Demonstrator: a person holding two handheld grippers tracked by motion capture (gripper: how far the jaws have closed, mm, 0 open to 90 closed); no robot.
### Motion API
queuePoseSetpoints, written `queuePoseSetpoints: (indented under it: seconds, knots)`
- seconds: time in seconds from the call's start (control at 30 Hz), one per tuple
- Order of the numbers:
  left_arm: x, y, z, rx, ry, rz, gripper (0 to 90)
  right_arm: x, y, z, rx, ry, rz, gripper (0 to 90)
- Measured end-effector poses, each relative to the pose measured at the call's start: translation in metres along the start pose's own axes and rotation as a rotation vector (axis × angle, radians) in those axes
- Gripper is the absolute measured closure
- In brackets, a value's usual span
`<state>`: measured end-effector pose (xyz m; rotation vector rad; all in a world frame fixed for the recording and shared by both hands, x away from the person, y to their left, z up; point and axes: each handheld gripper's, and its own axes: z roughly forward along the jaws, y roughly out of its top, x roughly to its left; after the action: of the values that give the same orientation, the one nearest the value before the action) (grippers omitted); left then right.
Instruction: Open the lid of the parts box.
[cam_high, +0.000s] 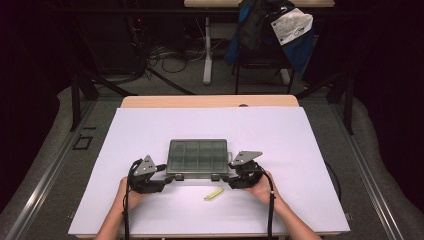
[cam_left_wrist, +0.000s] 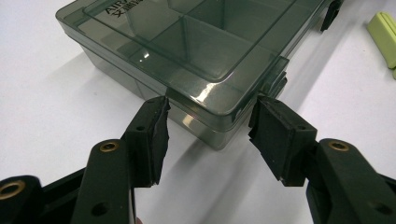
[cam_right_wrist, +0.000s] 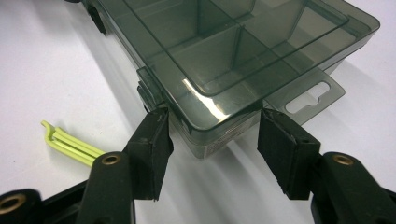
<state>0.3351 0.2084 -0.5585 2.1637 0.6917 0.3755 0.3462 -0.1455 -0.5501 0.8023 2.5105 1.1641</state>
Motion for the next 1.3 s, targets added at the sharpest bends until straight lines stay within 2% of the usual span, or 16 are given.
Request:
queuePoseSetpoints:
  seconds: [0.13, 0.23, 0.67, 1.07, 1.3]
  knots:
    - [-0.0008, 0.0007, -0.0001, 0.011, 0.008, 0.002, 45.0, 0.0003, 0.0001, -0.0002, 0.0, -0.001, 0.004, 44.5]
    - [-0.0005, 0.0005, -0.0004, 0.008, 0.006, 0.0, 45.4, -0.0004, 0.0005, -0.0018, -0.012, 0.01, 0.011, 46.3]
    - [-0.0005, 0.0008, -0.0016, -0.005, 0.006, 0.0, 45.1, -0.0001, 0.0002, -0.0015, -0.005, 0.004, -0.002, 46.4]
    - [-0.0015, 0.0014, -0.0008, -0.004, 0.012, -0.007, 44.0, -0.0013, -0.0007, -0.0022, -0.016, 0.014, 0.014, 47.7]
    - [-0.0014, 0.001, -0.0011, -0.005, 0.011, -0.006, 44.5, -0.0004, -0.0001, -0.0026, -0.015, 0.006, 0.002, 48.4]
